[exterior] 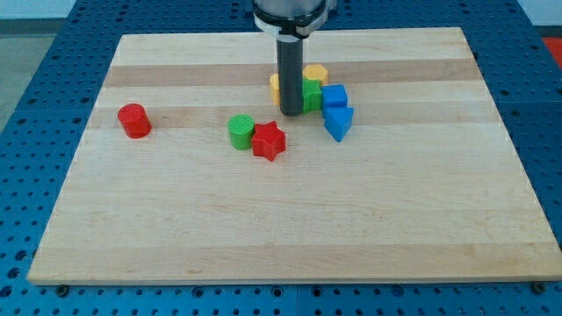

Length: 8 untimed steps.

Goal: Push the green star and hexagon above the blue blocks

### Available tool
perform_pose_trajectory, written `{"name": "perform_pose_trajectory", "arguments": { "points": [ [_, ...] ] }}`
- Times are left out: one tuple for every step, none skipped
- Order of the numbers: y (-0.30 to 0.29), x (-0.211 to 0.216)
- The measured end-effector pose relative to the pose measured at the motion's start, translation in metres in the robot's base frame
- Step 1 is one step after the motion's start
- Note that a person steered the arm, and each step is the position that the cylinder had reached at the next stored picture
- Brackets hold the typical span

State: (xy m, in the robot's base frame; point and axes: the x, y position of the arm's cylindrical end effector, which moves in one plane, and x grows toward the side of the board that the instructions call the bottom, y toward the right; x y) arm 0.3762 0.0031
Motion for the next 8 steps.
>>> {"name": "perform_pose_trajectory", "arguments": {
  "points": [
    [0.017, -0.007],
    [0.020, -0.032],
    [0.036, -0.044],
    [0.056, -0.045],
    [0.079, -0.048],
    [0.100, -0.058],
    [0.111, -0.075],
    [0.122, -0.084]
  ]
}}
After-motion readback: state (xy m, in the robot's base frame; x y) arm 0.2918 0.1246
